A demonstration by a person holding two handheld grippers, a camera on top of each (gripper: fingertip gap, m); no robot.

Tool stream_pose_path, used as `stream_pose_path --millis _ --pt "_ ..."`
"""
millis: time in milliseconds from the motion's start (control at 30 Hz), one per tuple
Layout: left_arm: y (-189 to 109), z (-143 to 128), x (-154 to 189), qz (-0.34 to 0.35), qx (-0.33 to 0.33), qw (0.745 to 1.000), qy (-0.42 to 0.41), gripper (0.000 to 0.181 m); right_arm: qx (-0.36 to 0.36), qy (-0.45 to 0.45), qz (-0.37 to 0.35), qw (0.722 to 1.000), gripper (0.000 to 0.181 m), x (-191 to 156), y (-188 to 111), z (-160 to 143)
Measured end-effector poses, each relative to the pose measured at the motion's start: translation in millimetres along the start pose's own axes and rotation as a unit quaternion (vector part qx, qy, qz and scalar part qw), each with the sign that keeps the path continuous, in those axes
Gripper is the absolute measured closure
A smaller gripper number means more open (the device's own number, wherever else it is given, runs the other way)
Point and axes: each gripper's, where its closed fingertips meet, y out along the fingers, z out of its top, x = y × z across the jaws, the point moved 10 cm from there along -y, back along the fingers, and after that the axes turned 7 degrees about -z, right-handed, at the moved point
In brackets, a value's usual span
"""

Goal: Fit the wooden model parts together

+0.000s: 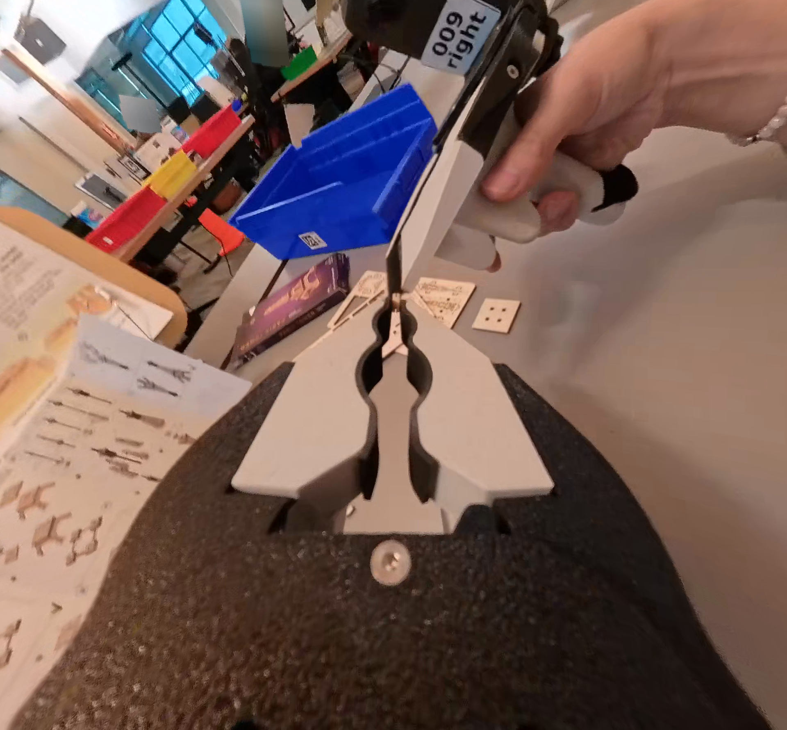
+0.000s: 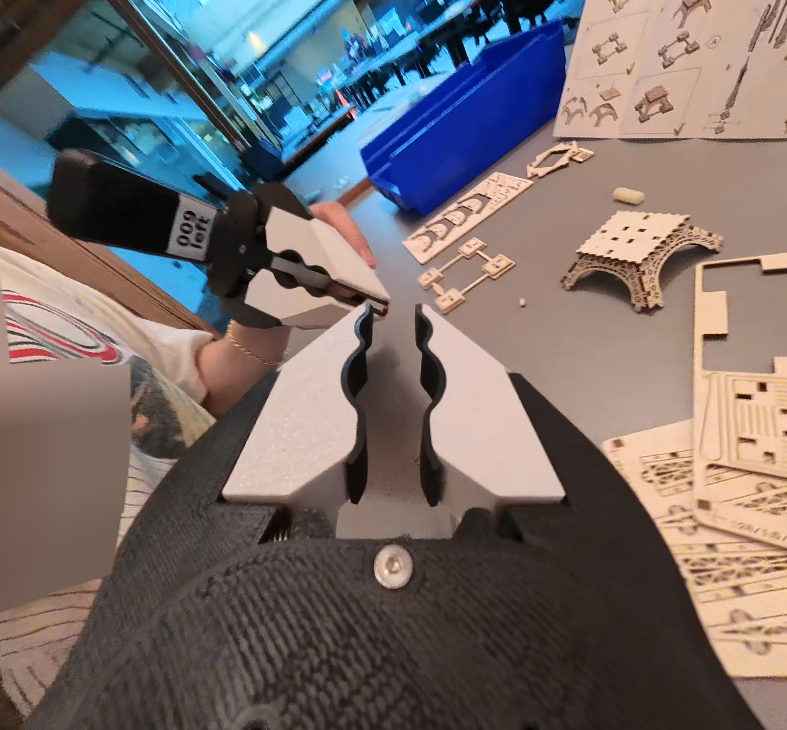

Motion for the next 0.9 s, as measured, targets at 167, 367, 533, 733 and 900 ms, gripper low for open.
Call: stream_pose_path --millis 167,367,533,733,900 --pt "6.0 22.5 12.2 -0.001 0.009 0.999 0.036 0.18 0.045 0.024 0.028 0.998 0.175 -15.5 -27.2 -8.2" --pt "9.8 40.9 21.7 0.006 0.014 0.998 0.067 0.181 0.067 0.027 0.022 0.997 0.177 -29.0 -46.6 -10.0" --pt "9.5 51.4 25.5 0.006 0.024 0.996 0.084 0.181 0.087 0.047 0.047 0.994 0.18 -33.7 -58.1 -10.3" --pt "13.4 53.2 26.1 -0.009 0.043 0.995 0.087 0.18 0.086 0.032 0.048 0.995 0.18 -33.7 -64.9 -11.7" --pt "10.8 58.1 20.7 -0.032 0.089 0.993 0.07 0.179 0.135 0.112 0.146 0.974 0.18 -28.3 -66.8 -17.8"
